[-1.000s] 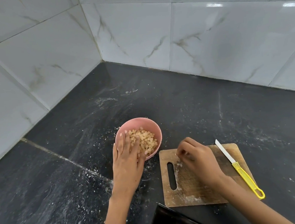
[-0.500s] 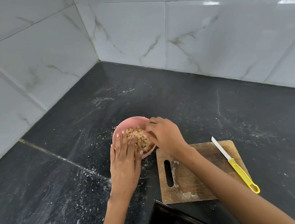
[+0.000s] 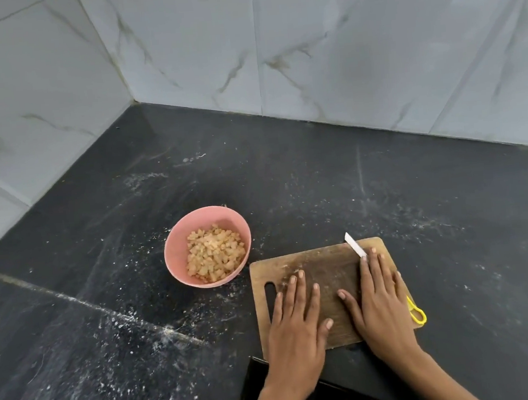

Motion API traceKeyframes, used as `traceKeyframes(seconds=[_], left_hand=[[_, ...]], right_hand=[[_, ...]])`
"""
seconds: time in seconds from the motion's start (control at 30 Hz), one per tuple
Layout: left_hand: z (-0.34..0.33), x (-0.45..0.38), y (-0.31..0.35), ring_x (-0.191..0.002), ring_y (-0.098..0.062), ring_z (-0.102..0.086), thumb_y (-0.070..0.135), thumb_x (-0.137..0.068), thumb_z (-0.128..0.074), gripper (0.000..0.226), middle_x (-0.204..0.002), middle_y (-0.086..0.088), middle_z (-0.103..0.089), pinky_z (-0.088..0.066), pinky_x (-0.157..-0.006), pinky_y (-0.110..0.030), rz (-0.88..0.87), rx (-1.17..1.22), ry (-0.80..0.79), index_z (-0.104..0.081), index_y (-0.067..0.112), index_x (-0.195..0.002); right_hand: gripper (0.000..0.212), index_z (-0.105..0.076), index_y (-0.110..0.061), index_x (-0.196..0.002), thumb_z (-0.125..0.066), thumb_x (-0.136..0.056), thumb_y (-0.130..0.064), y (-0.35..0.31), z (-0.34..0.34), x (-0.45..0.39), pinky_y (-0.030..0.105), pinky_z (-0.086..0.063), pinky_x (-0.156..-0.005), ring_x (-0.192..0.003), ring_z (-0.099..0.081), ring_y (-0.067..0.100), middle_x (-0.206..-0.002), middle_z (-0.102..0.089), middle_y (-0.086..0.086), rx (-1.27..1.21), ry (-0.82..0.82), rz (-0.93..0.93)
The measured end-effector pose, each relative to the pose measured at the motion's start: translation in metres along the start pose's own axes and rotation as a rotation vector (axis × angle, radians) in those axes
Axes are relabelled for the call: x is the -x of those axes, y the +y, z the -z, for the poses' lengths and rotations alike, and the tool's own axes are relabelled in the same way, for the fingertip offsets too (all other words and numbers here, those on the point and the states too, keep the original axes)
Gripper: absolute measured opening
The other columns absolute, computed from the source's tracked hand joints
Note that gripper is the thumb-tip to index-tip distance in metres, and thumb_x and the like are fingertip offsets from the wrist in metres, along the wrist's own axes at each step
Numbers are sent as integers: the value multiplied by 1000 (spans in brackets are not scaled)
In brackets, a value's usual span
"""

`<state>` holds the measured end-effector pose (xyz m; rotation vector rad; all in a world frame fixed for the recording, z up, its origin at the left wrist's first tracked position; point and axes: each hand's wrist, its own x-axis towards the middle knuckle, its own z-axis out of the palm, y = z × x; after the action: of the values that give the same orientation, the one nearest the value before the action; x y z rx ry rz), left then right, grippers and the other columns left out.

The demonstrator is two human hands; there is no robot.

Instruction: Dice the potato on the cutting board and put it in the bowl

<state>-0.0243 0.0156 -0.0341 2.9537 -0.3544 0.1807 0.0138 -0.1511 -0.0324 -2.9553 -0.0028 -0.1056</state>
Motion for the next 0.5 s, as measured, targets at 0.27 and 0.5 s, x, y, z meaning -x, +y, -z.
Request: traceKeyframes(seconds=[0.27, 0.5], left_hand=[[-10, -14, 1, -147, -23, -19, 40, -100, -30, 55, -159, -9, -24, -10, -116, -40, 27, 52, -33, -33, 19, -150], [-17, -55, -19, -146, -25, -24, 40, -100, -30, 54, -158, -10, -26, -14, -115, -41, -2, 90, -19, -33, 20, -150]], right_hand=[[74, -34, 1, -144, -16, -97, -54, -5, -1, -17, 37, -12, -115, -143, -24, 25, -153, -27, 14, 5, 25, 5], [75, -35, 1, -143, -8, -98, -52, -16, -4, -57, 40, -21, -115, -142, -26, 27, -153, -28, 15, -49, 60, -30]])
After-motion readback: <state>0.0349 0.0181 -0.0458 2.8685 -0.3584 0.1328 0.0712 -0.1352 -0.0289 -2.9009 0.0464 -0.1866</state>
